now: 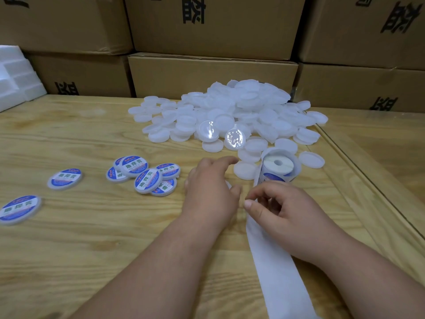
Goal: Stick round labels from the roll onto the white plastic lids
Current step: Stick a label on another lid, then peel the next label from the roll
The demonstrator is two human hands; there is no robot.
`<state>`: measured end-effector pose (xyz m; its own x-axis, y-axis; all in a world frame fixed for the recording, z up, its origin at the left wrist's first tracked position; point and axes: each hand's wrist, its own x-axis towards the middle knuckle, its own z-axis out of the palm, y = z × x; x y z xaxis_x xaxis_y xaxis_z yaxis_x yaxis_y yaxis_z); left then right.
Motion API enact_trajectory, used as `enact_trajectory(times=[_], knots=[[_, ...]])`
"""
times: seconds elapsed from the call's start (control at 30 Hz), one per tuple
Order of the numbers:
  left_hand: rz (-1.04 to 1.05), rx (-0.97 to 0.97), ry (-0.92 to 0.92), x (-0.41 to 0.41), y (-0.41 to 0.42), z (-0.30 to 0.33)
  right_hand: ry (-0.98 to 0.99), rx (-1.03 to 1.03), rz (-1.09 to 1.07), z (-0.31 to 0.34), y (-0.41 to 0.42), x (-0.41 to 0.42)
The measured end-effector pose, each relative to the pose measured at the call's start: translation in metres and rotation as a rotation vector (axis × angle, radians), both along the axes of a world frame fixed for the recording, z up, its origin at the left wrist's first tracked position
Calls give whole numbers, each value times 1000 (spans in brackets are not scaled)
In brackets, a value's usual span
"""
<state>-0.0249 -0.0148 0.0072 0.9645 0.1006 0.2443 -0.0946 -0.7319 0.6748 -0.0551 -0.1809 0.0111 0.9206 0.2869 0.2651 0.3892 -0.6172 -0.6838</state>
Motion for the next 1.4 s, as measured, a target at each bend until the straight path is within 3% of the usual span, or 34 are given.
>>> enact_trajectory(times=[0.2,0.43,0.7,0.97,1.13,1.27,1.4], knots=[[-38,-91,-35,1,2,-1,-7,82,-15,0,-1,-2],[122,229,81,-2,-2,-8,19,263,-23,6,0,-6],[116,243,152,-6,-3,-1,47,303,27,6,2,-8],[-110,-89,-32,-5,0,-1,23,352,-27,6,2,-7],[-143,-229,-142,-8,-4,3,105,367,107,5,0,-7],[-220,-334,-67,-12,-6,7,217,348,263,4,0,-9],[-288,-305,-34,-15,-8,8,273,373,318,7,-2,-10]])
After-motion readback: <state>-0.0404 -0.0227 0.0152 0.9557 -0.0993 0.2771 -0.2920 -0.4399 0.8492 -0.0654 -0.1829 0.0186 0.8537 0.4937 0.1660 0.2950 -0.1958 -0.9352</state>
